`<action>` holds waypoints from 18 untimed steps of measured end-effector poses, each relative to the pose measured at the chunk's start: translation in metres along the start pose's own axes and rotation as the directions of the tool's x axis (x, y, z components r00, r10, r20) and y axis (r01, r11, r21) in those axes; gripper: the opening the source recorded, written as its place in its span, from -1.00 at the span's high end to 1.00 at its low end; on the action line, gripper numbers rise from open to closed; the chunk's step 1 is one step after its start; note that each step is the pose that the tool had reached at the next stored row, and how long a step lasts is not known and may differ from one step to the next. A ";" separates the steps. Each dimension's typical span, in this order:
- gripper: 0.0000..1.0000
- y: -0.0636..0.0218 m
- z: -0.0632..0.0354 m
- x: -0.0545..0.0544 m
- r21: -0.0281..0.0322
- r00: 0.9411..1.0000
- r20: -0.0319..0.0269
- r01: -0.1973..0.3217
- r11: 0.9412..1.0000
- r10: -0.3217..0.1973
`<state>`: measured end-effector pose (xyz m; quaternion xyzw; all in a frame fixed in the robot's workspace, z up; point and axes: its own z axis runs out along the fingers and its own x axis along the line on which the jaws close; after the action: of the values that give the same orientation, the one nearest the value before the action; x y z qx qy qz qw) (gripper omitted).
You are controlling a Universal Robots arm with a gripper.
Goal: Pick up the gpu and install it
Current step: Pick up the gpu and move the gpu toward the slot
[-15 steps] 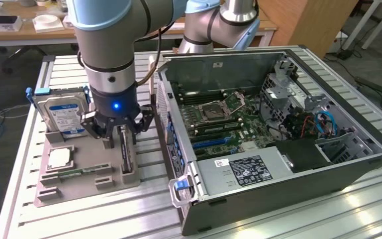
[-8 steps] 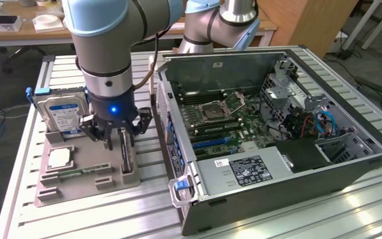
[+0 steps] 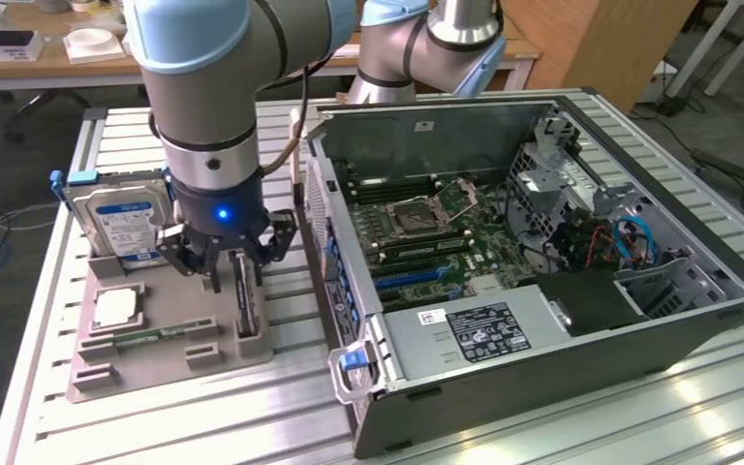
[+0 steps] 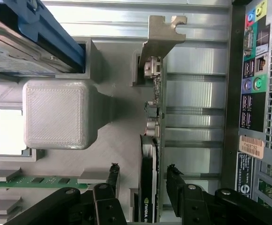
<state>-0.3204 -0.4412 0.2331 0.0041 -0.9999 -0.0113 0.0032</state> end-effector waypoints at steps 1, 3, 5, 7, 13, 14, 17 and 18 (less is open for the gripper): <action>-0.06 0.0000 0.0001 0.000 0.000 1.000 0.000 0.000 1.000 0.000; -0.06 -0.0001 0.0001 0.000 0.000 1.000 0.000 0.000 1.000 0.000; -0.06 -0.0001 0.0001 0.000 0.000 1.000 0.000 0.000 1.000 0.000; -0.06 -0.0001 0.0007 -0.001 0.000 1.000 0.000 0.000 1.000 0.000; -0.06 -0.0001 0.0010 -0.001 0.000 1.000 0.001 0.000 1.000 0.000; -0.06 -0.0001 0.0010 -0.001 0.000 1.000 0.001 0.000 1.000 0.000; -0.06 -0.0001 0.0011 -0.001 0.000 1.000 0.001 0.000 1.000 0.000; -0.06 -0.0001 0.0011 -0.001 0.000 1.000 0.001 0.000 1.000 0.000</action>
<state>-0.3190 -0.4413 0.2320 0.0042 -0.9999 -0.0112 0.0027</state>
